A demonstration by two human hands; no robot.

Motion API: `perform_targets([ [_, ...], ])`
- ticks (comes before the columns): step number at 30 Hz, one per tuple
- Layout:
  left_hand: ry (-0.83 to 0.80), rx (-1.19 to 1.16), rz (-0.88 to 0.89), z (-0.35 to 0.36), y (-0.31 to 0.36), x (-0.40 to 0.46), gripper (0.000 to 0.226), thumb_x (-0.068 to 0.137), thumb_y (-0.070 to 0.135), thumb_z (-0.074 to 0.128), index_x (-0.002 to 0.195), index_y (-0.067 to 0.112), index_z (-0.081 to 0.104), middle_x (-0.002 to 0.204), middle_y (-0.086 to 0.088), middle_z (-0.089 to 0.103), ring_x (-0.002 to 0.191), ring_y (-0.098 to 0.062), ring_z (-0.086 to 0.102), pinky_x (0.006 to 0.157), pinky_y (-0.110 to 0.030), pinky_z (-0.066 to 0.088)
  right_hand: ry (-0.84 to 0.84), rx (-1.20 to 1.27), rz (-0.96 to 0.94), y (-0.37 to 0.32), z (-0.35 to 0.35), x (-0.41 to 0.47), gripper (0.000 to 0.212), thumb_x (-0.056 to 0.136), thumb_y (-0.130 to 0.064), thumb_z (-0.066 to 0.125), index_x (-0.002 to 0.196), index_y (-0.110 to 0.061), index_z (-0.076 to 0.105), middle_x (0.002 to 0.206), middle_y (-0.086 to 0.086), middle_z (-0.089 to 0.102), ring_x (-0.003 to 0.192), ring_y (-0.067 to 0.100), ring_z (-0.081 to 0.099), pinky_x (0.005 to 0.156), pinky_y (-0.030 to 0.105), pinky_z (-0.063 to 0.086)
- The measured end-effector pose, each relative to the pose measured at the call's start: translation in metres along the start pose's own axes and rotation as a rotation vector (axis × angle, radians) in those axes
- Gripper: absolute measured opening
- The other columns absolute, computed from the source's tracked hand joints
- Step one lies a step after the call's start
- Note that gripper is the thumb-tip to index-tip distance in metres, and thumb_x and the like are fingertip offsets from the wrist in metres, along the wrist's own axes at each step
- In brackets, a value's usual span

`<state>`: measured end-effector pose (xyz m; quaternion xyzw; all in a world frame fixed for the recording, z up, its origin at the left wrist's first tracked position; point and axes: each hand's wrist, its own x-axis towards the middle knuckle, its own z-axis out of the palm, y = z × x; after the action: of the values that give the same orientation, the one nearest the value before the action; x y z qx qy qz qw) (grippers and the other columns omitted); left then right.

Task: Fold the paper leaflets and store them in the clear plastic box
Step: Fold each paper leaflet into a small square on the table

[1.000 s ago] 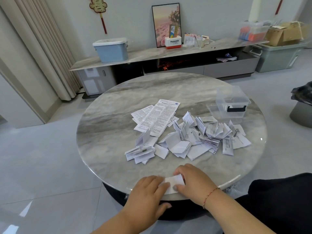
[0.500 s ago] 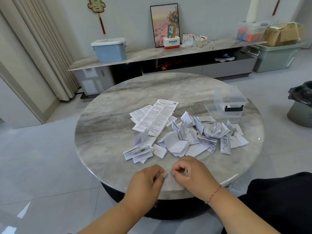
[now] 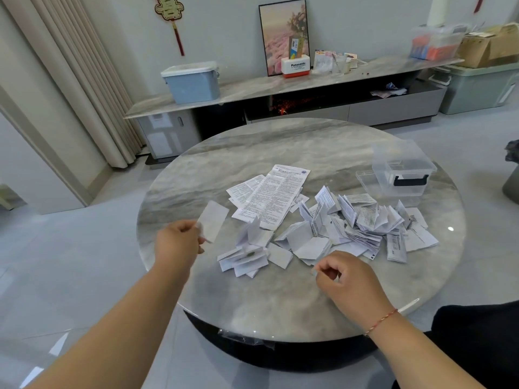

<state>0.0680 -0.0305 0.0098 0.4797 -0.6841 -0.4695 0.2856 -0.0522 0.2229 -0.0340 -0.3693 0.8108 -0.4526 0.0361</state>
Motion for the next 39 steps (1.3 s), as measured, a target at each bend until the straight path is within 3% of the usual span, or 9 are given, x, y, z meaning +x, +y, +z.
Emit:
perform_targets([
  [2, 0.029, -0.037, -0.108, 0.002, -0.007, 0.024, 0.011, 0.093, 0.011, 0.056, 0.084, 0.010, 0.063, 0.064, -0.007, 0.059, 0.048, -0.017, 0.054, 0.061, -0.028, 0.050, -0.025, -0.023, -0.025, 0.000, 0.005, 0.001, 0.038, 0.073, -0.007, 0.070, 0.057, -0.037, 0.052, 0.061, -0.013, 0.055, 0.075, 0.002, 0.052, 0.062, 0.007, 0.037],
  [7, -0.064, 0.099, -0.251, 0.022, -0.038, 0.058, 0.013, 0.089, 0.007, 0.059, 0.077, 0.007, 0.061, 0.052, -0.009, 0.060, 0.047, -0.021, 0.055, 0.054, -0.027, 0.049, -0.041, -0.048, -0.044, 0.005, 0.011, 0.006, 0.030, 0.069, -0.018, 0.063, 0.055, -0.040, 0.048, 0.061, -0.014, 0.054, 0.076, 0.003, 0.051, 0.063, 0.006, 0.036],
  [11, -0.161, 0.649, -0.109, 0.034, -0.030, 0.068, 0.023, 0.081, 0.027, 0.064, 0.068, 0.009, 0.060, 0.069, -0.007, 0.059, 0.066, -0.026, 0.055, 0.062, -0.028, 0.043, -0.068, -0.060, -0.034, 0.009, 0.013, 0.009, 0.026, 0.070, -0.020, 0.064, 0.056, -0.038, 0.050, 0.061, -0.015, 0.054, 0.078, 0.004, 0.051, 0.064, 0.007, 0.037],
  [15, -0.139, 0.793, 0.077, 0.051, -0.004, 0.084, 0.033, 0.082, 0.030, 0.060, 0.057, 0.013, 0.048, 0.059, -0.005, 0.052, 0.061, -0.026, 0.050, 0.055, -0.026, 0.036, -0.064, -0.053, -0.007, 0.010, 0.017, 0.012, 0.014, 0.066, -0.035, 0.054, 0.055, -0.040, 0.048, 0.062, -0.015, 0.055, 0.078, 0.002, 0.050, 0.064, 0.006, 0.036],
  [18, -0.171, 0.824, 0.135, 0.072, 0.011, 0.095, 0.029, 0.083, 0.036, 0.058, 0.071, 0.010, 0.060, 0.073, -0.008, 0.063, 0.074, -0.027, 0.059, 0.063, -0.027, 0.044, -0.070, -0.033, 0.002, 0.011, 0.021, 0.014, 0.012, 0.064, -0.043, 0.046, 0.057, -0.038, 0.054, 0.077, -0.027, 0.057, 0.077, -0.001, 0.050, 0.064, 0.005, 0.034],
  [24, -0.269, 1.135, 0.096, 0.112, 0.014, 0.104, 0.055, 0.079, 0.063, 0.058, 0.111, 0.018, 0.056, 0.120, -0.009, 0.053, 0.119, -0.030, 0.042, 0.094, -0.039, 0.041, -0.063, -0.082, -0.038, 0.017, 0.028, 0.018, 0.013, 0.067, -0.036, 0.050, 0.062, -0.028, 0.060, 0.059, -0.020, 0.048, 0.072, 0.000, 0.047, 0.065, 0.005, 0.034],
  [31, -0.209, 0.430, -0.041, 0.116, 0.028, 0.118, 0.012, 0.081, 0.016, 0.066, 0.089, 0.009, 0.061, 0.086, -0.008, 0.058, 0.088, -0.030, 0.063, 0.078, -0.034, 0.052, -0.047, -0.064, -0.025, 0.018, 0.026, 0.018, 0.013, 0.067, -0.036, 0.051, 0.063, -0.029, 0.061, 0.059, -0.023, 0.048, 0.074, -0.001, 0.048, 0.065, 0.004, 0.034],
  [35, -0.209, -0.279, -0.203, 0.108, 0.051, 0.107, 0.043, 0.083, -0.005, 0.062, 0.119, 0.013, 0.046, 0.097, -0.016, 0.056, 0.070, -0.023, 0.060, 0.052, -0.028, 0.056, -0.031, -0.060, -0.007, 0.014, 0.025, 0.017, 0.012, 0.067, -0.036, 0.053, 0.062, -0.027, 0.060, 0.063, -0.021, 0.052, 0.074, -0.001, 0.048, 0.065, 0.005, 0.034],
  [39, -0.223, 0.039, -0.105, 0.093, 0.055, 0.102, 0.010, 0.086, 0.006, 0.063, 0.094, 0.008, 0.058, 0.103, -0.018, 0.065, 0.071, -0.022, 0.061, 0.049, -0.024, 0.053, 0.004, -0.068, -0.007, 0.008, 0.021, 0.016, 0.026, 0.066, -0.043, 0.046, 0.060, -0.024, 0.062, 0.057, -0.019, 0.048, 0.076, 0.000, 0.048, 0.065, 0.006, 0.034],
])
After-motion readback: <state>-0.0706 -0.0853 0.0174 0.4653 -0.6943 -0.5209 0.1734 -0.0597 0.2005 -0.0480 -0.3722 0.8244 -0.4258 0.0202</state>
